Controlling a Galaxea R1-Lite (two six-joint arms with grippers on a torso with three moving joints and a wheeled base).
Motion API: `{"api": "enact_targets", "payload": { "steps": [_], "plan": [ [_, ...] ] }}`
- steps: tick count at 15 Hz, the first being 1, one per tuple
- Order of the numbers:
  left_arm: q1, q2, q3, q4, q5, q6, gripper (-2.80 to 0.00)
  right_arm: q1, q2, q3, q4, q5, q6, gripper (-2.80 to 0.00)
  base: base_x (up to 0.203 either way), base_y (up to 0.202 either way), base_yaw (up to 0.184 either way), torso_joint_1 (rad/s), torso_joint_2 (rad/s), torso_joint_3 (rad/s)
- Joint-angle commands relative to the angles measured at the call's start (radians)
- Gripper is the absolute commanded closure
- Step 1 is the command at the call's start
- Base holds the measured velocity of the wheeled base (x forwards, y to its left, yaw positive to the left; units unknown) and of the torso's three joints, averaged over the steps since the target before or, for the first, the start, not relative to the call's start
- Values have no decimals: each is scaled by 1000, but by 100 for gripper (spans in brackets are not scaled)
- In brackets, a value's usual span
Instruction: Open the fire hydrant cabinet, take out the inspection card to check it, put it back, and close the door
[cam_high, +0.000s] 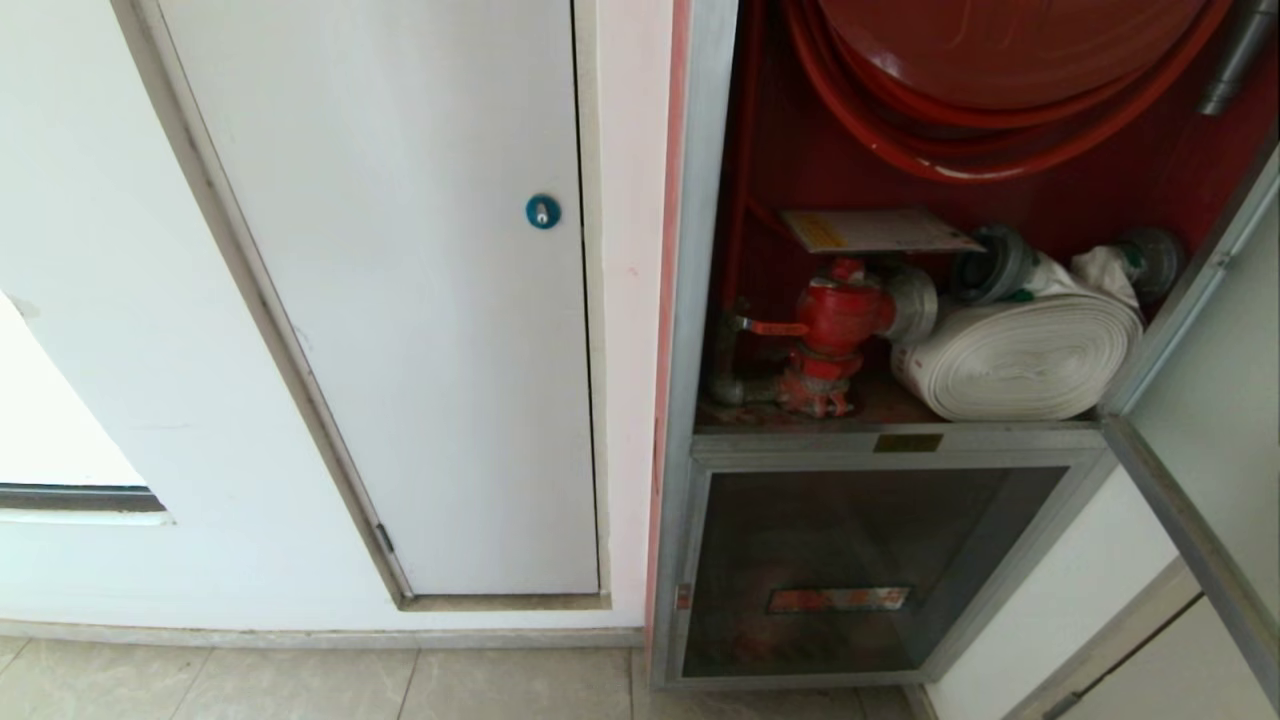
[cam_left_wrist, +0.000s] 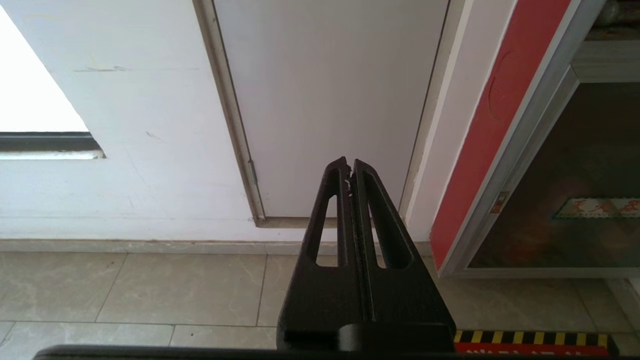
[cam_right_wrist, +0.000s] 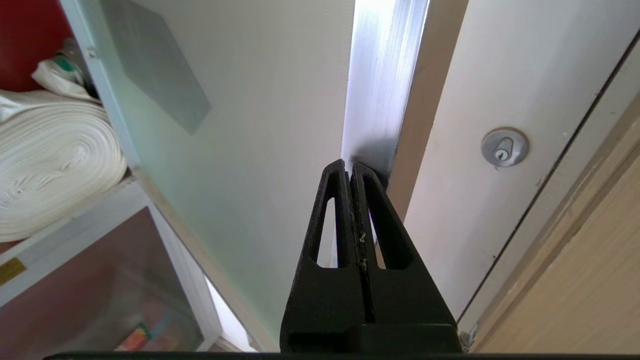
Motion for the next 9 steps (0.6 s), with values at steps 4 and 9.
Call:
{"api": "enact_targets", "payload": {
  "steps": [4, 9],
  "plan": [
    [0, 0, 0, 0, 1, 0, 0, -33, 5, -65, 110, -8, -2, 0, 0, 0, 0, 0, 0, 0],
    [0, 0, 0, 0, 1, 0, 0, -75, 48, -137, 189, -7, -1, 0, 0, 0, 0, 0, 0, 0]
  ]
}}
